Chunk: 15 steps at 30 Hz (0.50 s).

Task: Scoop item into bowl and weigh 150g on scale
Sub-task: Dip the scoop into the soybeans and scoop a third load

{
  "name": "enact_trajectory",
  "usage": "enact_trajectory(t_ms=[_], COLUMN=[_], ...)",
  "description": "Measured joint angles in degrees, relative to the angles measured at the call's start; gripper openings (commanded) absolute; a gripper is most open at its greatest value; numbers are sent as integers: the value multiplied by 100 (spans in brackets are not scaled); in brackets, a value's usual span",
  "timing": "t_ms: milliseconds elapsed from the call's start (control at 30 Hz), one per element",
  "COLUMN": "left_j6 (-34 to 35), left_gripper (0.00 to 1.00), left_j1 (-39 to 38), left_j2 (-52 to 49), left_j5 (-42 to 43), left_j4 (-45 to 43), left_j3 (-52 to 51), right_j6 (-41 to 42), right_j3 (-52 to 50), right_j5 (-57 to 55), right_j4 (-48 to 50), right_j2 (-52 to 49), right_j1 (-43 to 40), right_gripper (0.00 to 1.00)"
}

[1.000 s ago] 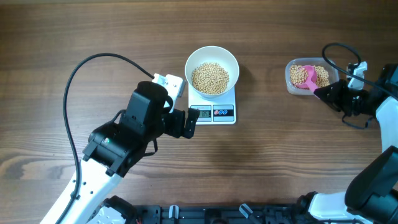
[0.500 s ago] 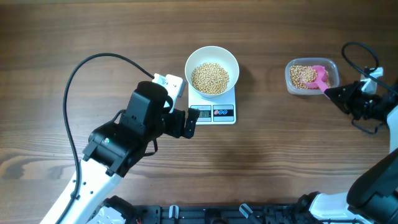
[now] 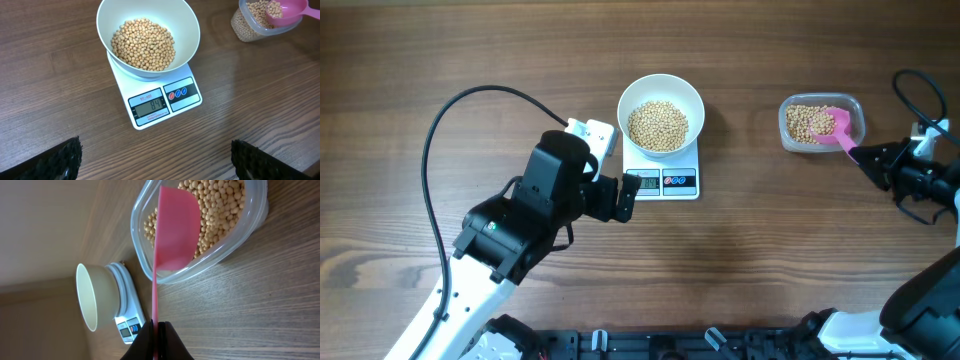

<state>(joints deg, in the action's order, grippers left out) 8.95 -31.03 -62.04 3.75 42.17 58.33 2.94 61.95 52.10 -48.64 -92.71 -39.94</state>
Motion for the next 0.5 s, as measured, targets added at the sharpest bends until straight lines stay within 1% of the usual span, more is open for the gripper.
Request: enact_trajectory(t_ms=[200, 500], left_j6=[0, 0], left_gripper=[100, 100], left_j1=[0, 0], left_j2=[0, 0], left_j5=[0, 0], left_j4=[0, 0], left_j3=[0, 0], right_j6=[-262, -304], right_j3=[0, 0], right_j5=[494, 1163], right_j4=[-153, -157], right_j2=[0, 0], right_j1=[-2, -2], right_gripper=[4, 4])
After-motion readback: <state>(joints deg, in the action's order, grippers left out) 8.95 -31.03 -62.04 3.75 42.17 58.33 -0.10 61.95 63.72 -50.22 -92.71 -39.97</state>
